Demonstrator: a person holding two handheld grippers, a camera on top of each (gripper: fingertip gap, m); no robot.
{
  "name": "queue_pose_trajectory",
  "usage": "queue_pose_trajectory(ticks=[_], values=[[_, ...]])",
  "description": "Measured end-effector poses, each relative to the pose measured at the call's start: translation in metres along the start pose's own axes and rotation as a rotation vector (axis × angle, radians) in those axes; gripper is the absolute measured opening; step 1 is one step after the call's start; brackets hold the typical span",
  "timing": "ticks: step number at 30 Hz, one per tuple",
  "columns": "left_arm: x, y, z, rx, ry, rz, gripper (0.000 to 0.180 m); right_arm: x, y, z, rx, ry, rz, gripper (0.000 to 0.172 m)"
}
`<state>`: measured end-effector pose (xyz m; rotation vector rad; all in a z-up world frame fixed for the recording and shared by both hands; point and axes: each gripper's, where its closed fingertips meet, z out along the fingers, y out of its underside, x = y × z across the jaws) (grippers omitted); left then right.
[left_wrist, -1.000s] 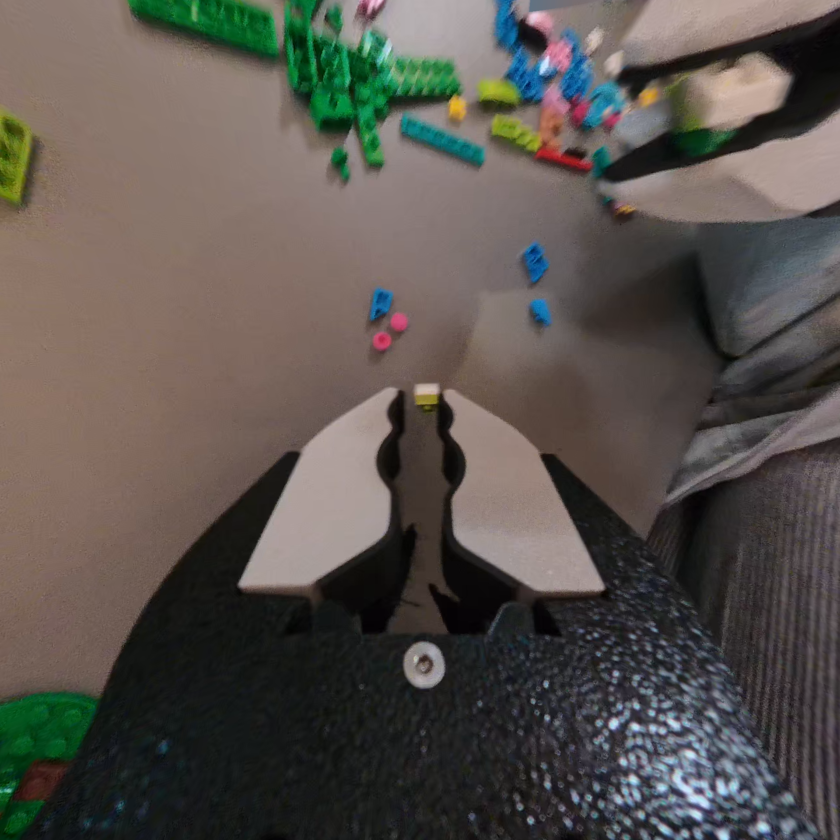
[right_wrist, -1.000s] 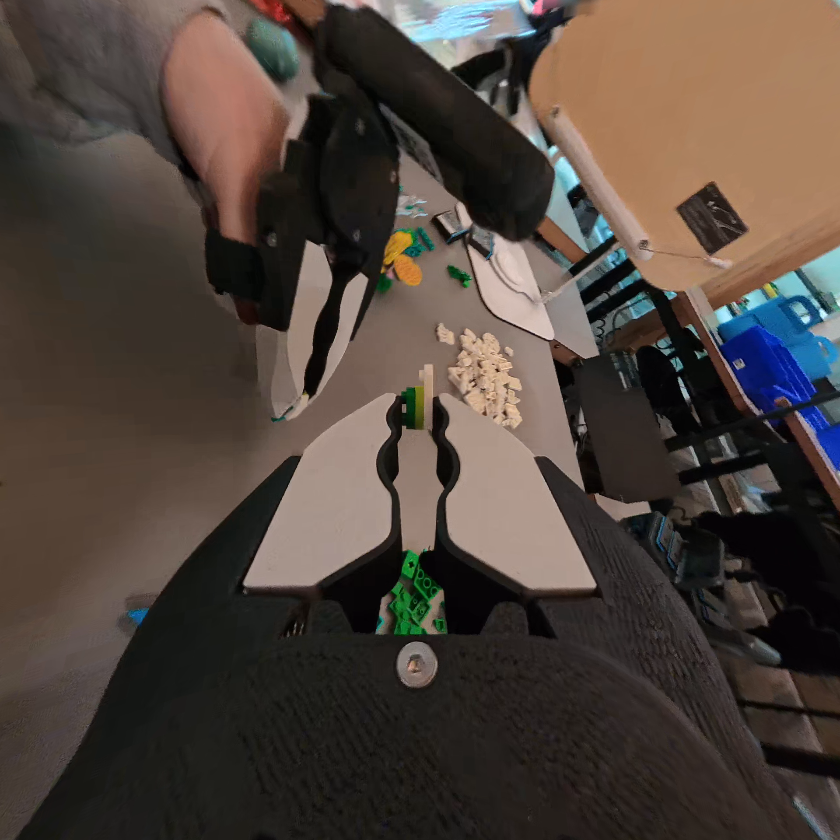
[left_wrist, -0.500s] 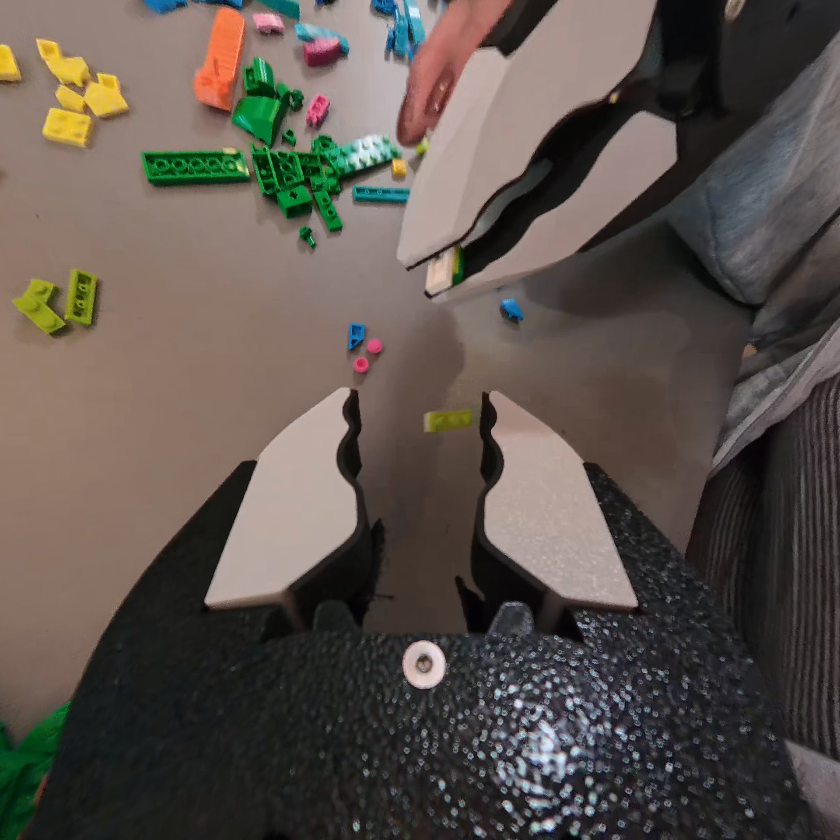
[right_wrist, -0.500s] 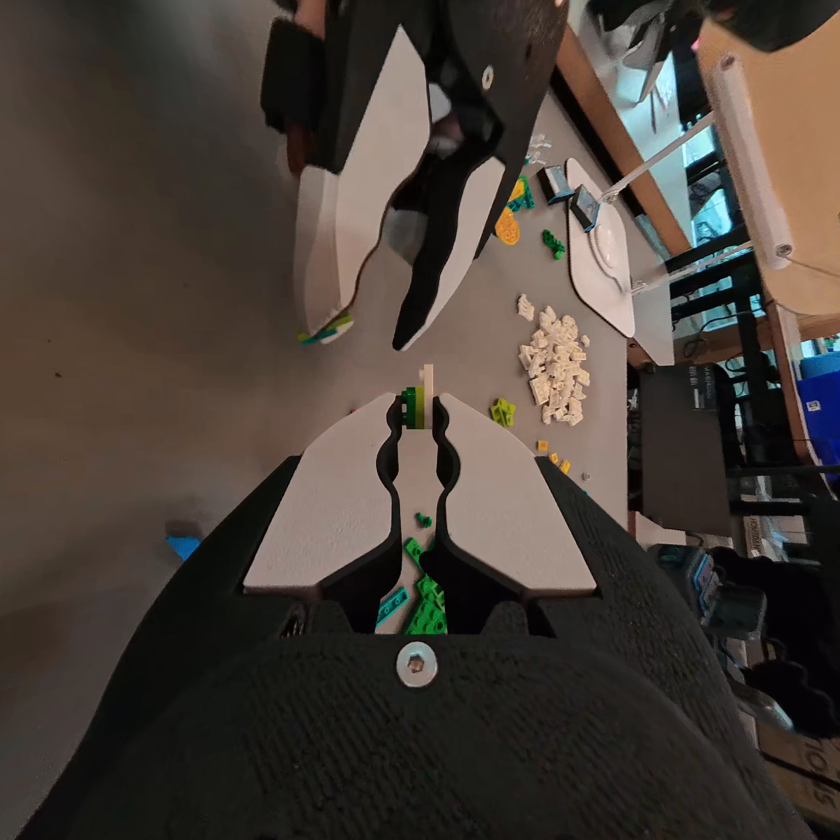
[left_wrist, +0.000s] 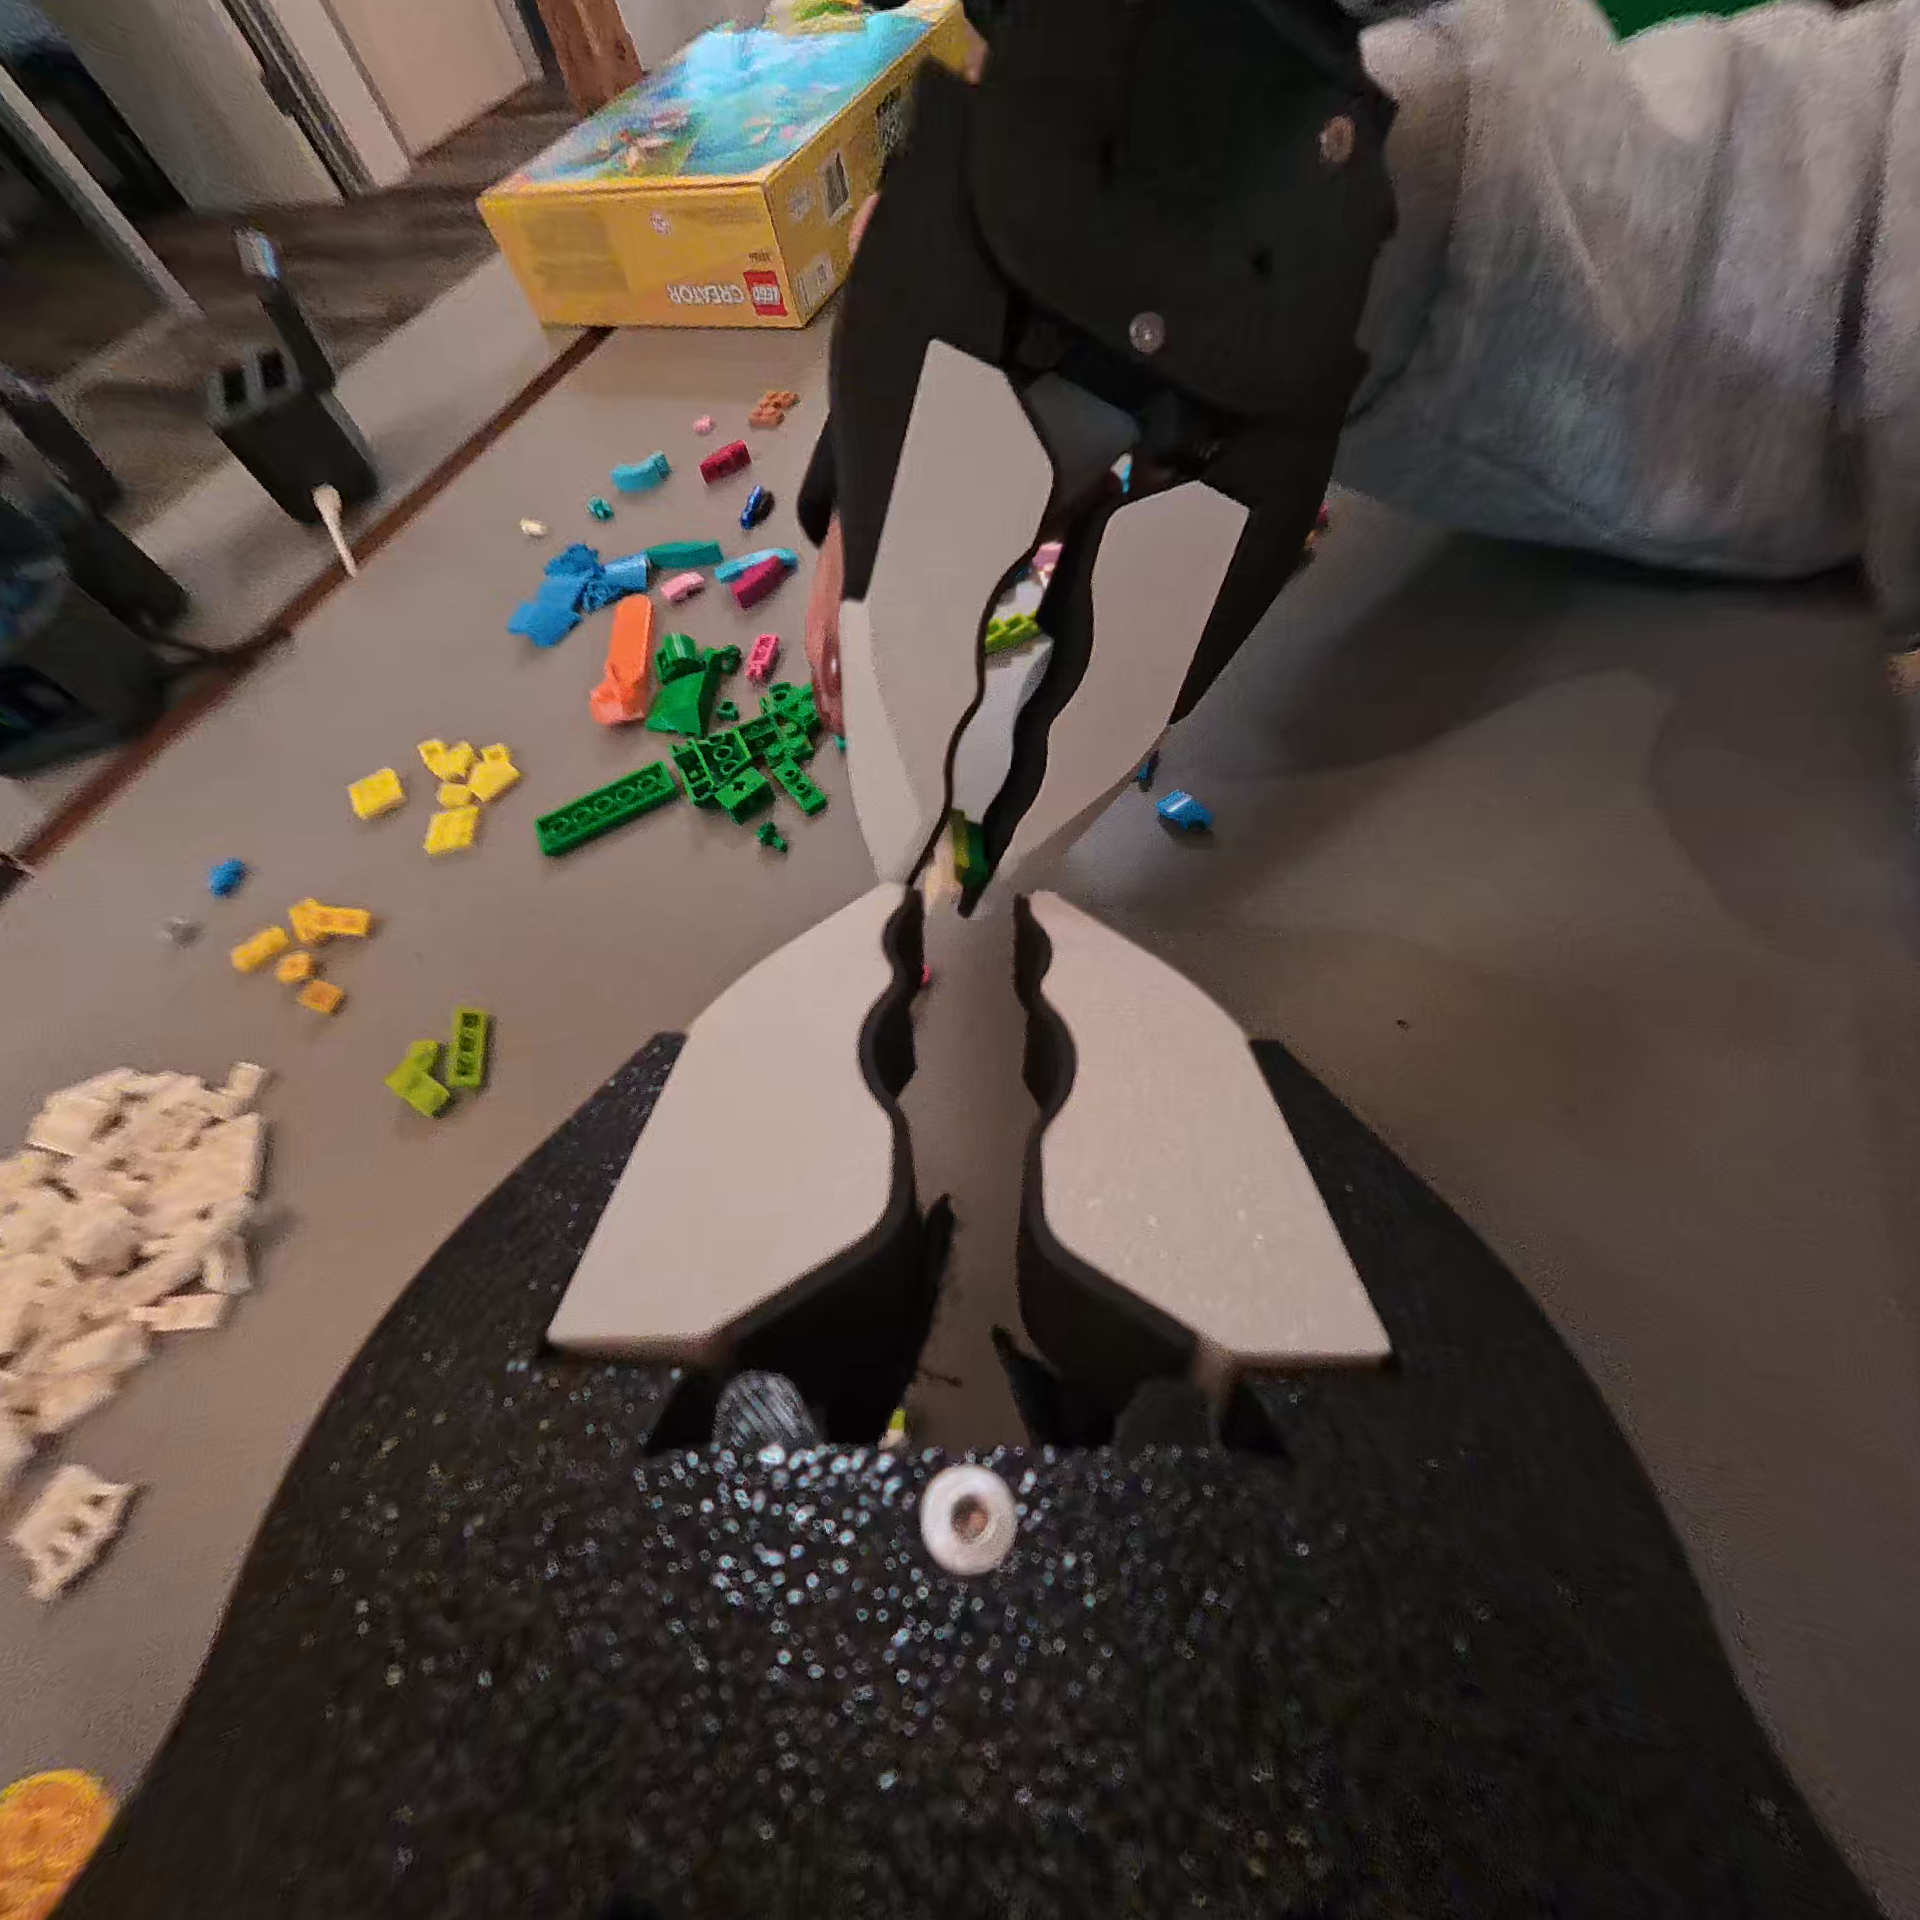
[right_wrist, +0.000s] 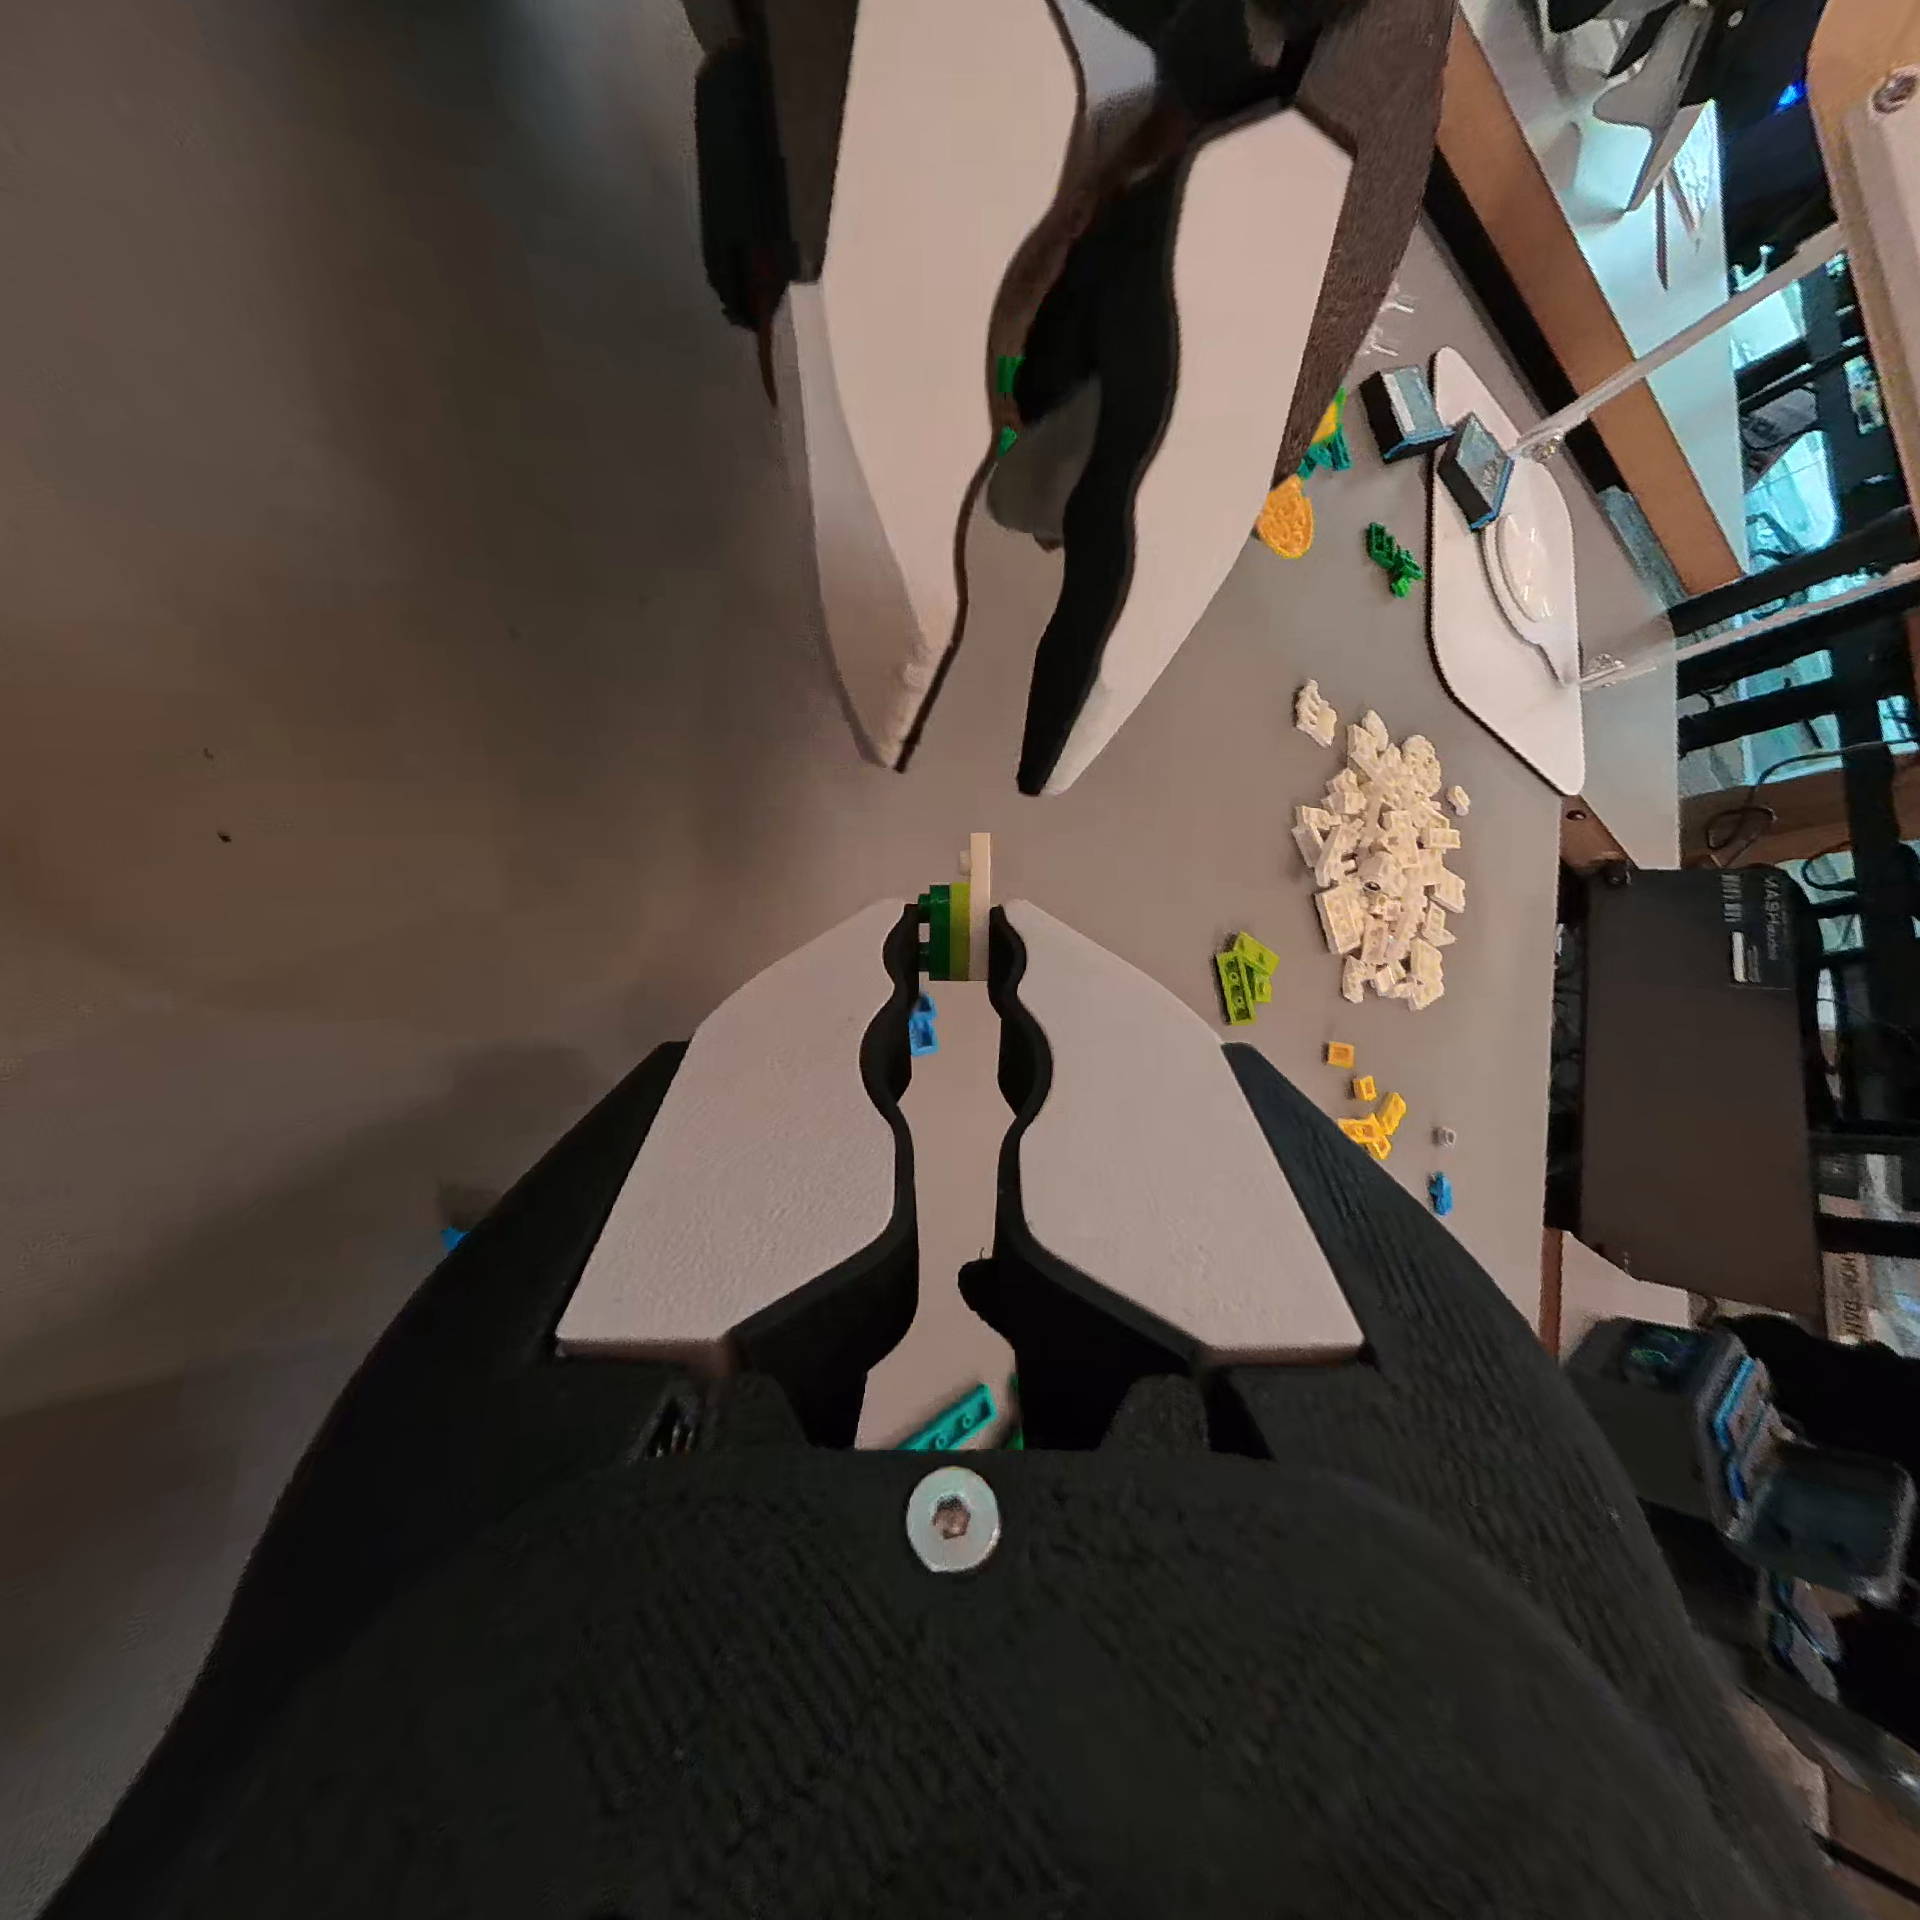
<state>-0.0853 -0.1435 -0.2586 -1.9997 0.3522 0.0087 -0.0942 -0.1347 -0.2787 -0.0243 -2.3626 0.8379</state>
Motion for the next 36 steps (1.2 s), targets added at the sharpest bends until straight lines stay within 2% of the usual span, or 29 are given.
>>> queue_pose_trajectory(ticks=[4, 9, 12, 16, 18, 20, 24, 28, 31, 34, 36], values=[[0.003, 0.009, 0.008, -0.067, -0.065, 0.129, 0.015, -0.007, -0.005, 0.004, 0.018, -0.032, 0.005, 0.011], [0.007, 0.013, 0.011, -0.095, -0.064, 0.139, 0.005, -0.014, -0.007, 0.005, 0.014, -0.066, -0.003, 0.012], [0.001, 0.011, 0.007, -0.072, -0.091, 0.026, 0.005, -0.008, -0.011, 0.005, 0.036, -0.028, 0.006, 0.013], [-0.014, 0.003, -0.004, 0.041, -0.116, -0.309, 0.005, 0.005, -0.014, 0.003, 0.035, 0.043, 0.063, 0.036], [-0.019, -0.004, -0.011, 0.137, -0.068, -0.501, 0.005, 0.017, -0.02, 0.001, 0.053, 0.16, -0.028, 0.036], [-0.023, -0.002, -0.014, 0.156, -0.054, -0.603, 0.005, 0.026, -0.025, -0.003, 0.051, 0.272, -0.136, 0.028], [-0.023, 0.003, -0.015, 0.137, -0.034, -0.683, 0.005, 0.036, -0.036, -0.008, 0.026, 0.419, -0.325, 0.019], [-0.022, 0.006, -0.014, 0.131, -0.008, -0.74, 0.005, 0.03, -0.034, -0.003, -0.053, 0.424, -0.465, 0.014], [-0.02, 0.008, -0.015, 0.132, 0.018, -0.767, 0.005, 0.027, -0.034, -0.001, -0.069, 0.414, -0.509, 0.014], [-0.02, 0.008, -0.015, 0.127, 0.022, -0.77, 0.005, 0.02, -0.029, 0.004, -0.1, 0.365, -0.524, 0.022], [-0.018, 0.007, -0.014, 0.117, 0.039, -0.769, 0.005, 0.02, -0.031, 0.005, -0.095, 0.369, -0.534, 0.018]])
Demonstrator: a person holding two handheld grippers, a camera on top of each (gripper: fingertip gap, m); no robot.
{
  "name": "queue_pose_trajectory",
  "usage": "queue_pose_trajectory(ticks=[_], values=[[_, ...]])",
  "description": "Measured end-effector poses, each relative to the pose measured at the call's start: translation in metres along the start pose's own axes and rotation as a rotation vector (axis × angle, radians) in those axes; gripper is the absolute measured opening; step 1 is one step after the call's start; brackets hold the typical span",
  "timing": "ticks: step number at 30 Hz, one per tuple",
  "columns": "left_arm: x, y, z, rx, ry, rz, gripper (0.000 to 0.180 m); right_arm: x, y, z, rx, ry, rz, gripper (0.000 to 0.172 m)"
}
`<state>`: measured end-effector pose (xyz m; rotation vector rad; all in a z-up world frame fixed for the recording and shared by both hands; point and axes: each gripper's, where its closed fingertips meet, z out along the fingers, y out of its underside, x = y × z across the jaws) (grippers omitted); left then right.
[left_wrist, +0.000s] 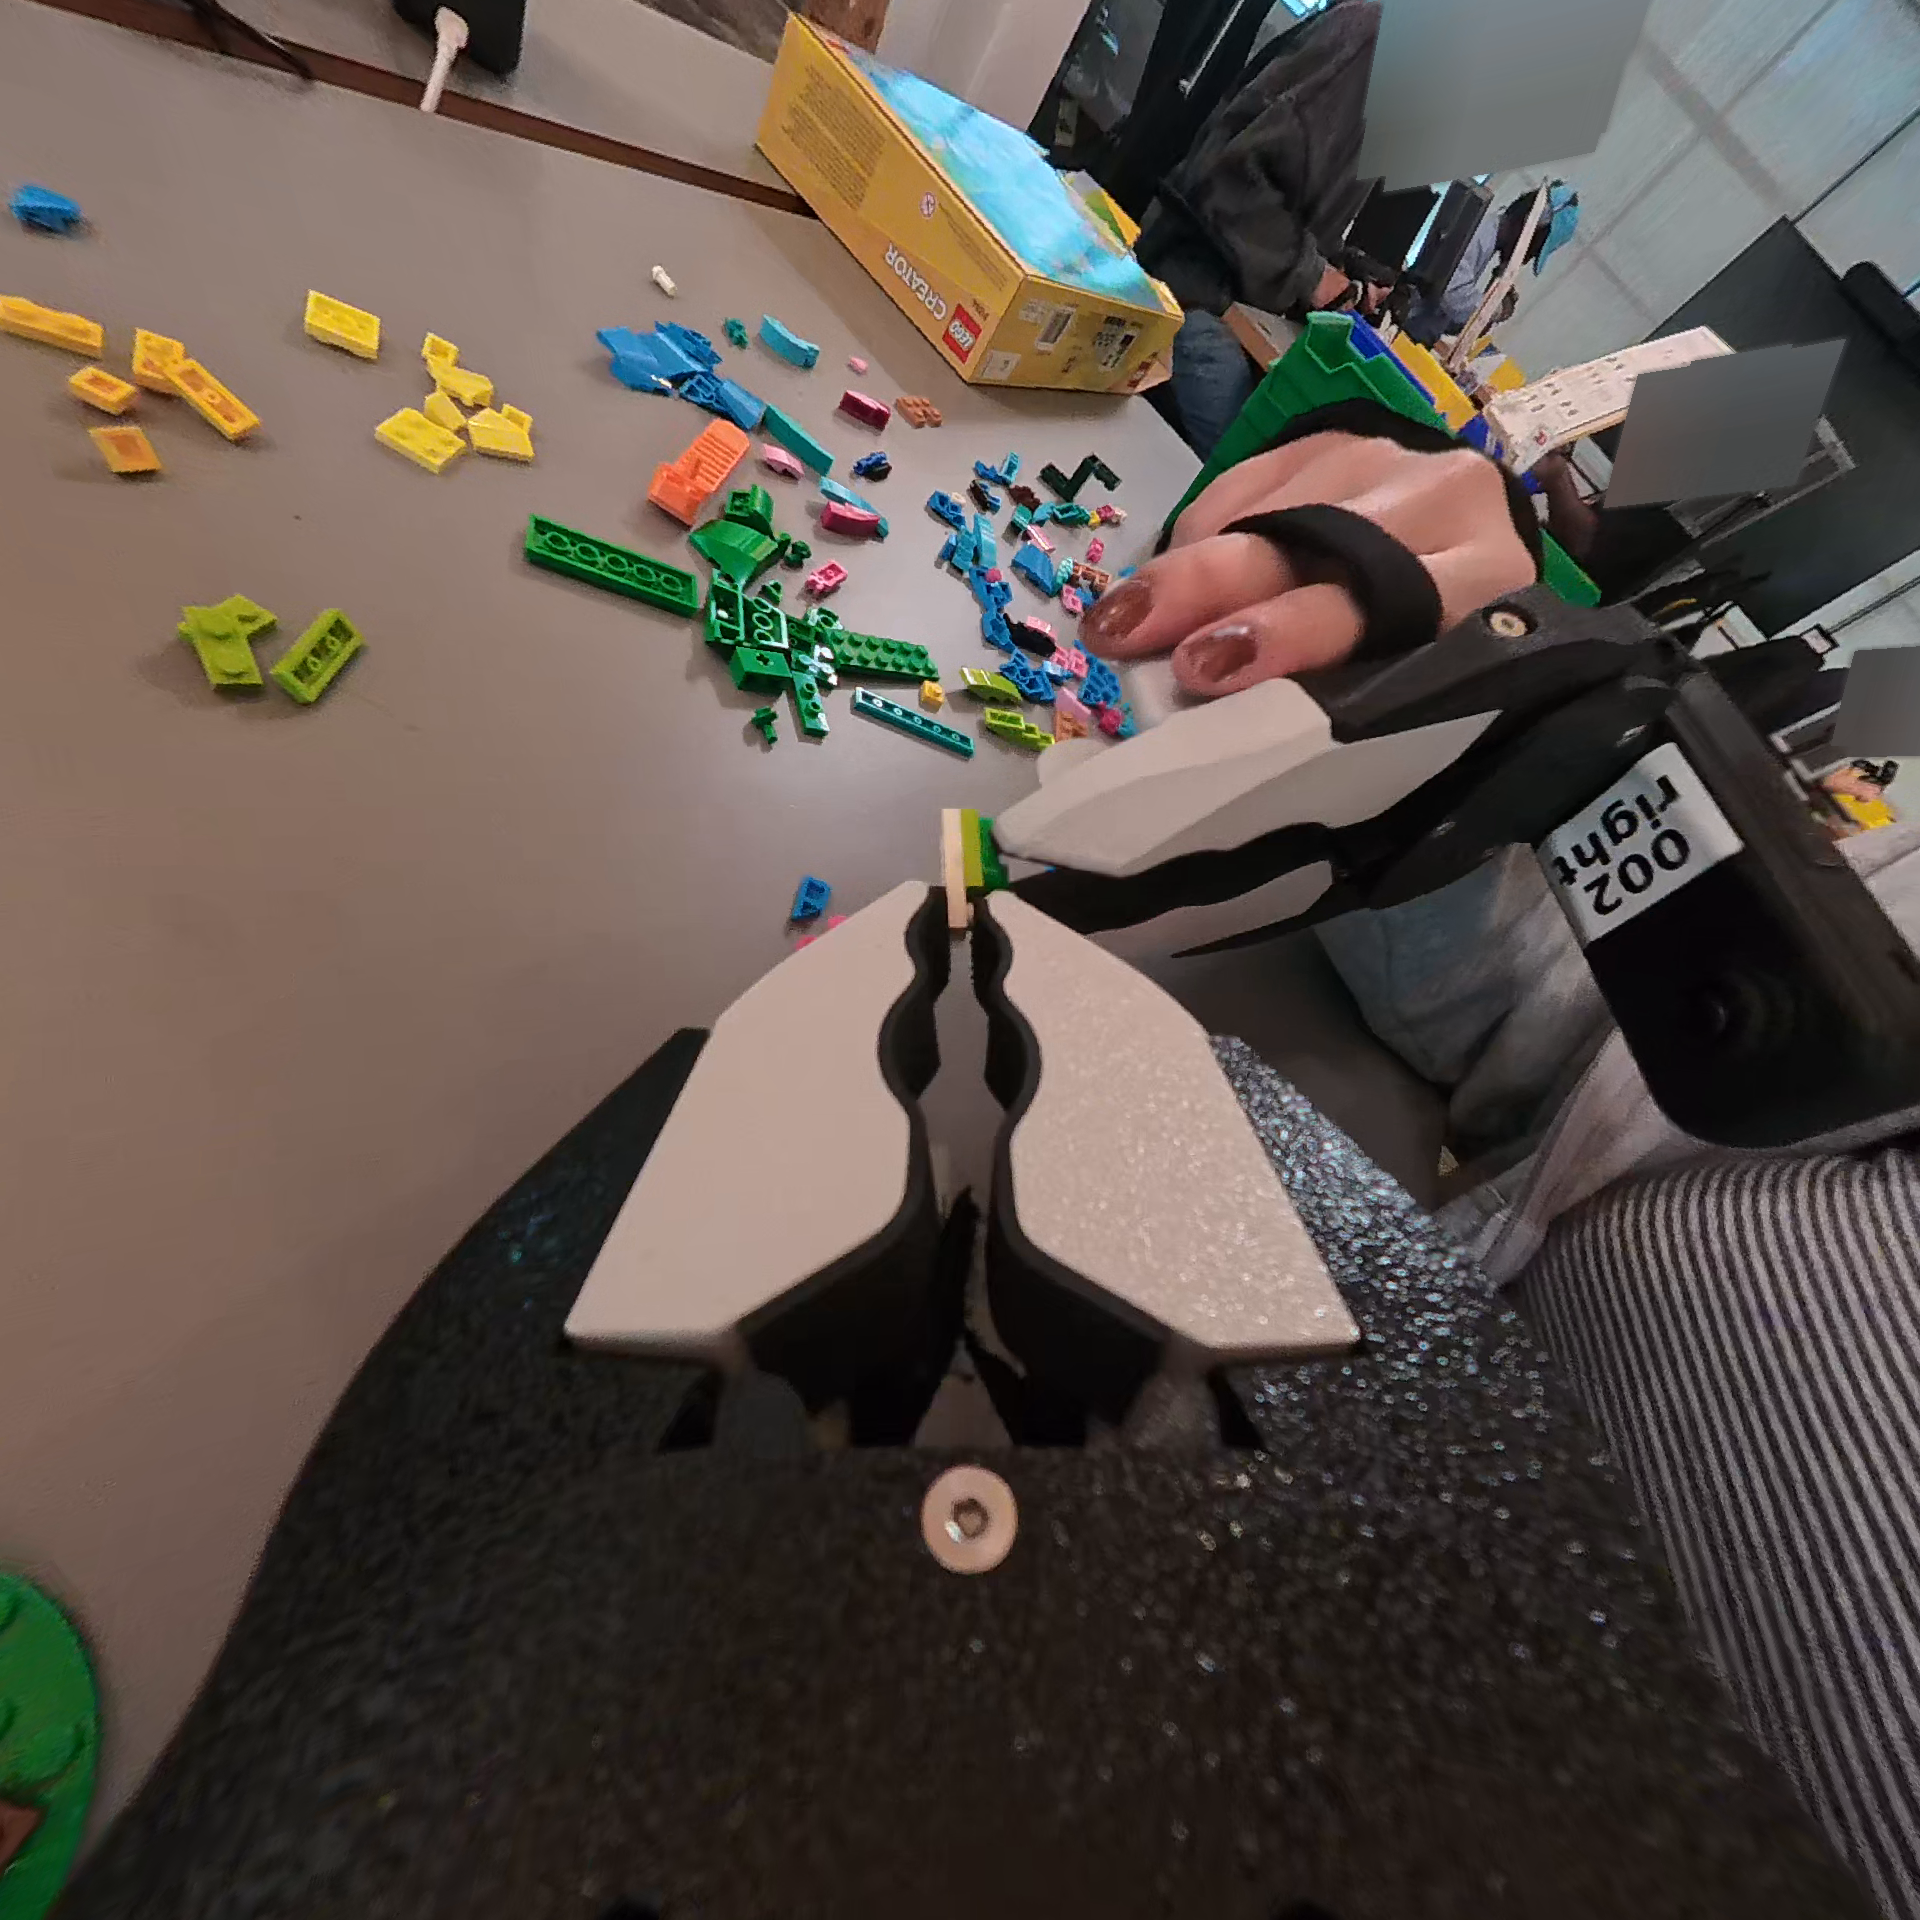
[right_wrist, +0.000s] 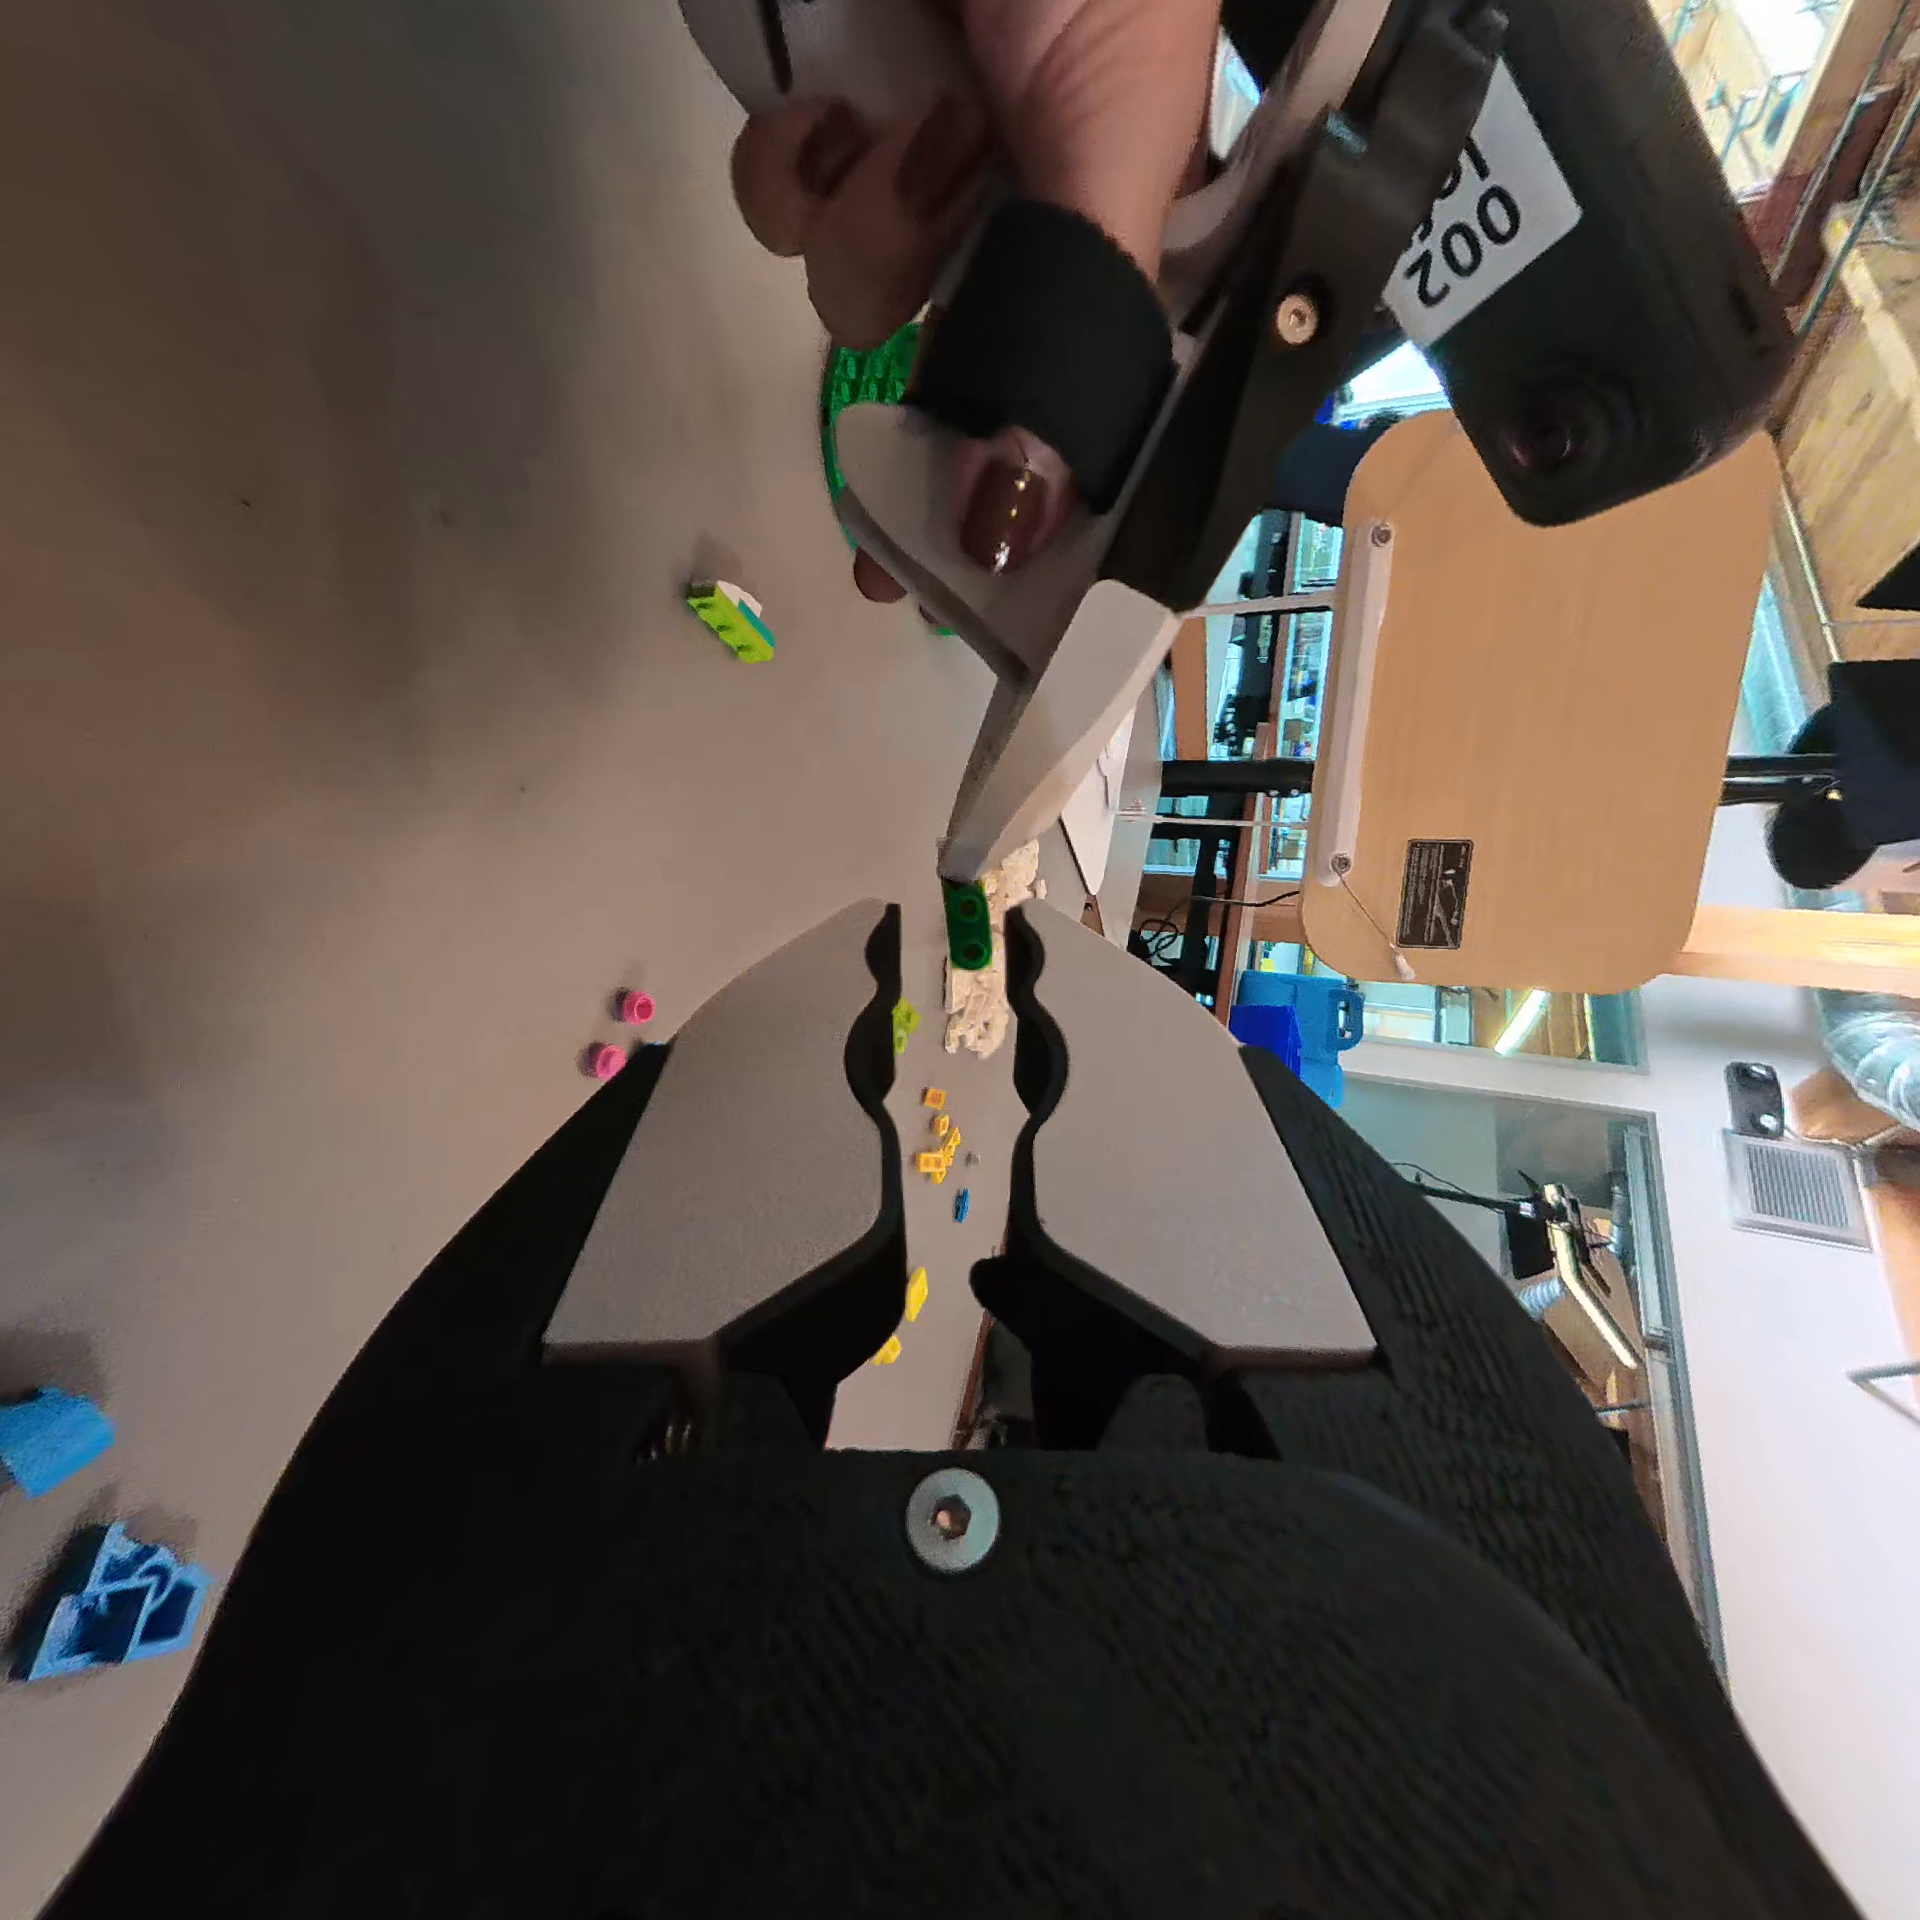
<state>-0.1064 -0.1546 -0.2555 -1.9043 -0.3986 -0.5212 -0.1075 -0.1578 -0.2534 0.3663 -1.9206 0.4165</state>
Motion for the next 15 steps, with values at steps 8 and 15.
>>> queue_pose_trajectory(ticks=[8, 15], values=[[0.009, 0.002, 0.001, -0.006, 0.027, 0.095, 0.005, -0.002, -0.001, -0.001, 0.05, -0.079, 0.198, 0.007], [0.025, -0.001, -0.004, 0.009, 0.083, 0.179, 0.006, 0.007, -0.013, -0.013, 0.375, -0.216, 0.714, 0.006]])
